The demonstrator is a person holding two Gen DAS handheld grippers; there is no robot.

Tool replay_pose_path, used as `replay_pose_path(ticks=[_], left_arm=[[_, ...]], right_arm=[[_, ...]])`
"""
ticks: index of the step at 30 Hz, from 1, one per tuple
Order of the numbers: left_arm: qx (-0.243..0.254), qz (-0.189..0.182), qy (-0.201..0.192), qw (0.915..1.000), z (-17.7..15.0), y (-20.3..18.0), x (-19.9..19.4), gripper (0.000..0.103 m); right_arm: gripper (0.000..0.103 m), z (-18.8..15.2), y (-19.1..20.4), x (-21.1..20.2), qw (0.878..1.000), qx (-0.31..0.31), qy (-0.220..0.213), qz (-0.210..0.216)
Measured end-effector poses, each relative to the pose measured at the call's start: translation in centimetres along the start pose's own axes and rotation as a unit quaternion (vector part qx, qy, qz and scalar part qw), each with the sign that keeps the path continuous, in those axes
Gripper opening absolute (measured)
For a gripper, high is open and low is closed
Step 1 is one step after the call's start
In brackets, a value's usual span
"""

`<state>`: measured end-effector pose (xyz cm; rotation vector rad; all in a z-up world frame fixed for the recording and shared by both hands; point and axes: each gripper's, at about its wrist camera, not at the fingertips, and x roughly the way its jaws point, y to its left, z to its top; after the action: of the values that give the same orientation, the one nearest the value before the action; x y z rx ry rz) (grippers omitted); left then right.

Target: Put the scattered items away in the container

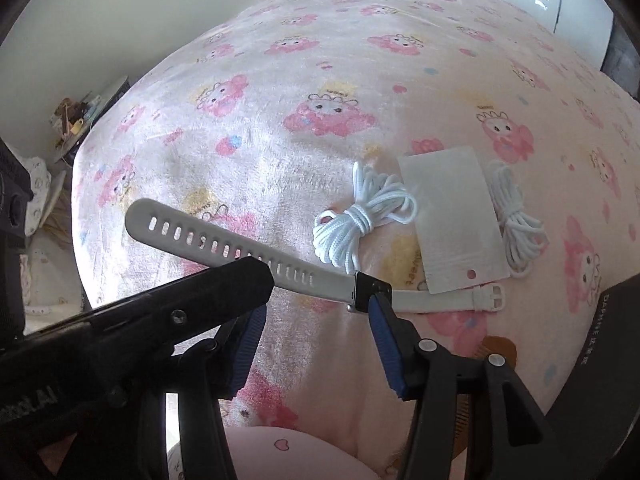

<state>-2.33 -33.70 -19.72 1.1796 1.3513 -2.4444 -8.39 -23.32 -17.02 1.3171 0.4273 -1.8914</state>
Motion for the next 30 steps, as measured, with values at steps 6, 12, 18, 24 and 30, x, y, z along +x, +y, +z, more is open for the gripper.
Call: replay_pose_path(ticks=[6, 12, 18, 24, 30], left_arm=[[0.016, -0.006, 0.009, 0.9998, 0.2, 0.1, 0.4, 0.002], [0.046, -0.032, -0.030, 0.9980, 0.8, -1.3, -3.9, 0.005], [0.074, 0.013, -0.087, 0.9933, 0.9, -2.3, -9.3, 0.005], [0.047, 0.044, -0.010, 0.9979, 0.2, 0.8, -4.5, 0.006], [0.010, 0.015, 0.051, 0.9985, -0.2, 2.1, 0.2, 0.020]], right_arm=[[0.016, 0.8, -0.5, 1.5, 0.999, -0.002, -0.004, 0.044], [0.003, 2.1, -1.2, -0.5, 0.990, 0.041, -0.018, 0.133], [0.002, 3.4, -1.7, -6.1, 0.961, 0.102, -0.089, 0.243], [0.002, 1.9, -4.5, -7.8, 0.957, 0.170, -0.122, 0.199], [0.003, -3.2, -10.0, -3.2, 0.957, 0.260, -0.060, 0.116]])
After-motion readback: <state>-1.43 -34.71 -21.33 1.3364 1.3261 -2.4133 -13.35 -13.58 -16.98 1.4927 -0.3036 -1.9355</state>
